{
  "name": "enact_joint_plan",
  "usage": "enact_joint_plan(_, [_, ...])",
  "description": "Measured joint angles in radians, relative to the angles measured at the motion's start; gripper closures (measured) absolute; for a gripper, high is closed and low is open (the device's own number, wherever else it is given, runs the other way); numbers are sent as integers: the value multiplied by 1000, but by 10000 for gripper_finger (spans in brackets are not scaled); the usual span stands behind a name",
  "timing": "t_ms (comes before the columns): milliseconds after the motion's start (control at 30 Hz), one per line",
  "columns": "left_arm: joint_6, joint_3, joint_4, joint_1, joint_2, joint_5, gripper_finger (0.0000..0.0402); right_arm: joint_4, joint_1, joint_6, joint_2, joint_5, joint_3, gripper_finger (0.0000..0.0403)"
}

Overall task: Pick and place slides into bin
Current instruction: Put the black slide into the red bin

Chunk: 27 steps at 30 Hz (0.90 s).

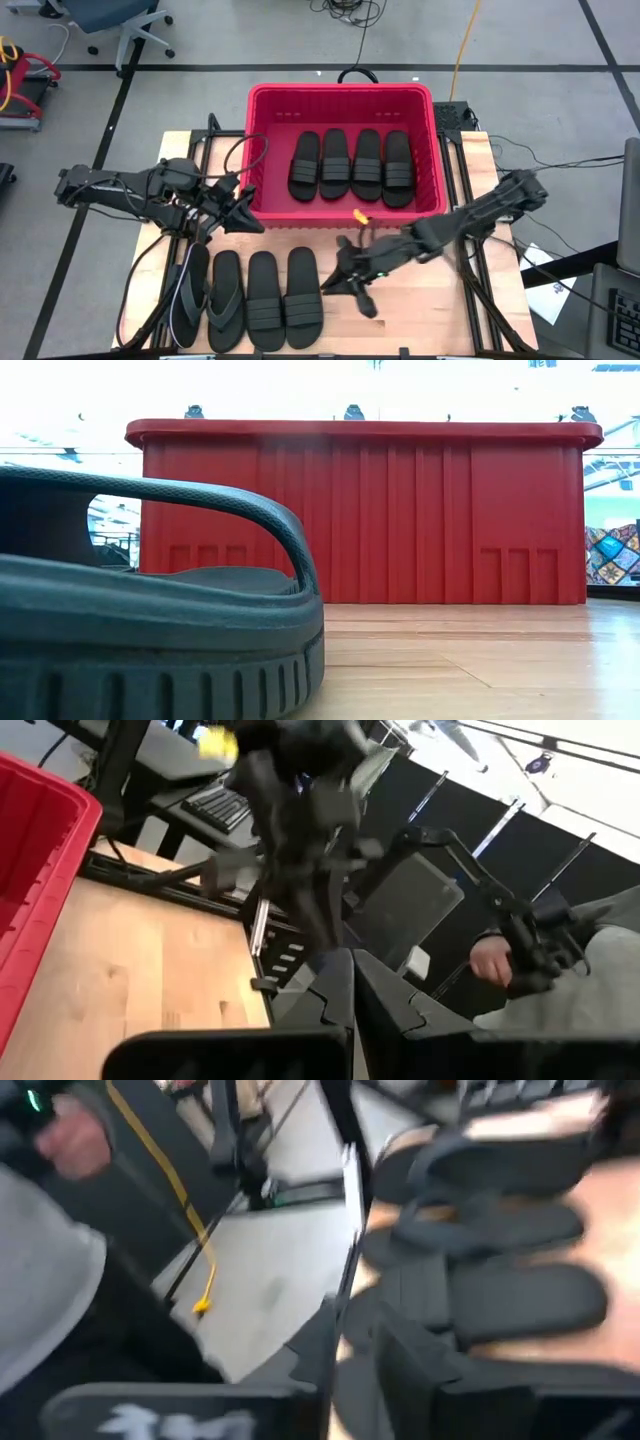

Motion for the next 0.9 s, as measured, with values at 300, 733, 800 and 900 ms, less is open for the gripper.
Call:
enact_joint_plan(300, [-9,0,1,3,0,-4,396,-14,-80,-92,168,-217,0,223])
enact_joint_plan(733, [33,0,1,3,0,-29,396,31,-115,-164,349,-270,-1,152])
enact_joint_plan(800, [29,0,1,3,0,-31,396,44,-115,-137,376,-270,-1,152])
enact_joint_plan(900, [25,0,-5,3,0,-31,396,63,-115,-119,410,-218,-1,151])
